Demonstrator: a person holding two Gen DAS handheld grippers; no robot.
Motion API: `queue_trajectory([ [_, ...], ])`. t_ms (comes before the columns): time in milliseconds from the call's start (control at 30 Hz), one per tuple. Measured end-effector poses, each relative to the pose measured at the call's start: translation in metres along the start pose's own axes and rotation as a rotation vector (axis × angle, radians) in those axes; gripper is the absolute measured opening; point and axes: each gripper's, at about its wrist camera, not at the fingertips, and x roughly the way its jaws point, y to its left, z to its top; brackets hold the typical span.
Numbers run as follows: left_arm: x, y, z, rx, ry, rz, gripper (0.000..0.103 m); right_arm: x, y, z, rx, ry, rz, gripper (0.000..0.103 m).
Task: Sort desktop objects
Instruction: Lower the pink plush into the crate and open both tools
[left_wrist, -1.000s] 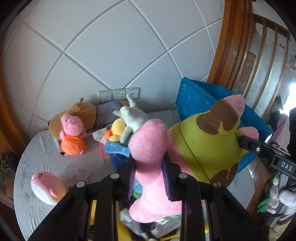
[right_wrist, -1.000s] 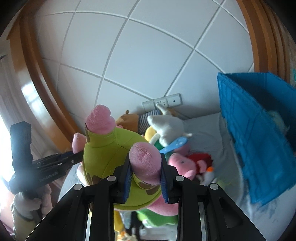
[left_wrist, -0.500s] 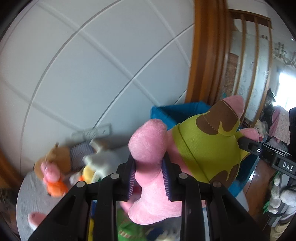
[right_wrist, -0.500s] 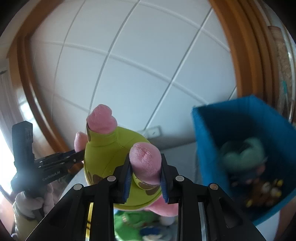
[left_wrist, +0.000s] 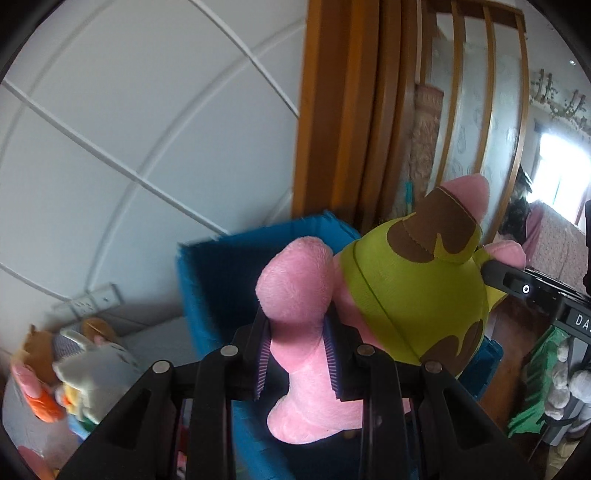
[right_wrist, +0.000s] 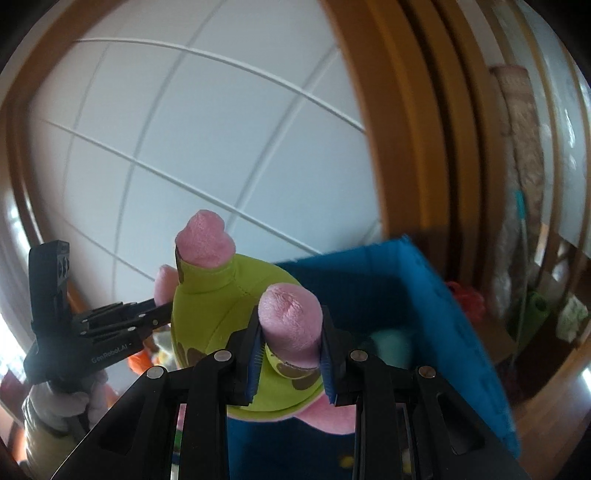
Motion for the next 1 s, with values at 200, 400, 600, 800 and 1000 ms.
queue_trajectory([
  [200, 0.097, -0.023, -0.05, -0.011, 0.248, 0.001, 0.026, 0.042, -0.077, -0.038, 0.083, 0.145, 0.0, 0.026],
  [400, 0.13, -0.038, -0.082, 0.052, 0.401, 0.028, 0.026, 0.067, -0.105, -0.077, 0.113, 0.258, 0.01, 0.026],
  [600, 0.125, -0.04, -0.093, 0.048, 0.411, 0.07, 0.036, 0.074, -0.113, -0.097, 0.112, 0.312, -0.015, 0.031],
  [800, 0.1, -0.039, -0.086, 0.051, 0.328, 0.052, 0.102, 0.073, -0.104, -0.102, 0.065, 0.284, -0.048, 0.065],
  [1000, 0.064, -0.043, -0.085, 0.026, 0.231, 0.051, 0.102, 0.056, -0.082, -0.103, -0.01, 0.222, -0.099, 0.103],
])
